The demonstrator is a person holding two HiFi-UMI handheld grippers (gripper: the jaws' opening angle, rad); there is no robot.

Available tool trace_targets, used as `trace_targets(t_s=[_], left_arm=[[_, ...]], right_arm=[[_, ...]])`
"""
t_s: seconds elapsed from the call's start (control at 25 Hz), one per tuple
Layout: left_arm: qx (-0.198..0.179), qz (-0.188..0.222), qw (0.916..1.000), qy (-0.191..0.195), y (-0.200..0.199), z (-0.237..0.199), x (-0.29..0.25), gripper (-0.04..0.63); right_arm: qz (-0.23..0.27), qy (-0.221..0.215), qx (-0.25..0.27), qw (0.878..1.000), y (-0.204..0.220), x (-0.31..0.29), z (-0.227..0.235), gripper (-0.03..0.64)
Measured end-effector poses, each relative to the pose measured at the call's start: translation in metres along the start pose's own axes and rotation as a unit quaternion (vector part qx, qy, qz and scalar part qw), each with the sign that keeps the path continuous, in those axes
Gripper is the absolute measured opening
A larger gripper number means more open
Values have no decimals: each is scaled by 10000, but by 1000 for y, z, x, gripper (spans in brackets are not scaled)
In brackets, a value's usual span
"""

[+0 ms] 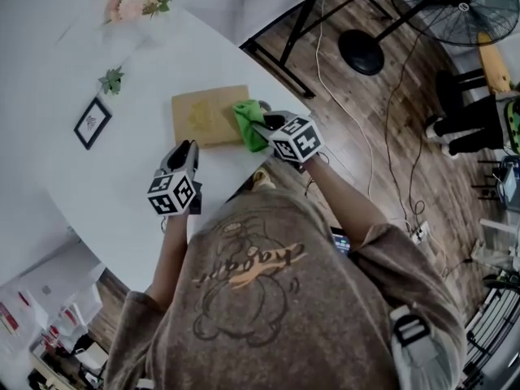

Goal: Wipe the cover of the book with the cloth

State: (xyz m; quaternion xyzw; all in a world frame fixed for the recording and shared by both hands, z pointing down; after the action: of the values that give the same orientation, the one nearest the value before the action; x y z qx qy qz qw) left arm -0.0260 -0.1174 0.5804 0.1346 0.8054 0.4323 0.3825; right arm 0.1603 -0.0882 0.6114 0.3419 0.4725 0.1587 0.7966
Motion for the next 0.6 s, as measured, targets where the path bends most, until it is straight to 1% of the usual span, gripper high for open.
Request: trace_targets(t_s=[0.2, 0.32, 0.44, 0.6], left_arm=[[30, -25, 10000, -9, 3, -1, 3, 75], [56, 3, 10000, 8, 4, 0, 4, 75], [56, 17, 10000, 30, 4, 1, 5, 75], [18, 20, 10000, 76, 4, 5, 5, 75]], right_arm=[[-120, 325, -78, 9994, 13, 15, 23, 63], [-287, 458, 36, 9985, 18, 28, 36, 63], [-383, 456, 118, 9982, 17, 43, 43, 63], [-392, 298, 16, 9988, 8, 53, 42, 63]])
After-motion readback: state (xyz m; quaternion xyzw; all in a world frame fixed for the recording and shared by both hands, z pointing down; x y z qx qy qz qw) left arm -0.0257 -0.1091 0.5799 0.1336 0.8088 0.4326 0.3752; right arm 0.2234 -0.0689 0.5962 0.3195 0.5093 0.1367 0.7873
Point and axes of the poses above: the fingertips, and each gripper's own axes: x backward along the fingers, z to its right, y out of its underside, the point moved 1 cm from there along x, backward along the fingers, and after that the axes turned 3 degrees about -x, right-handed, at the moved point
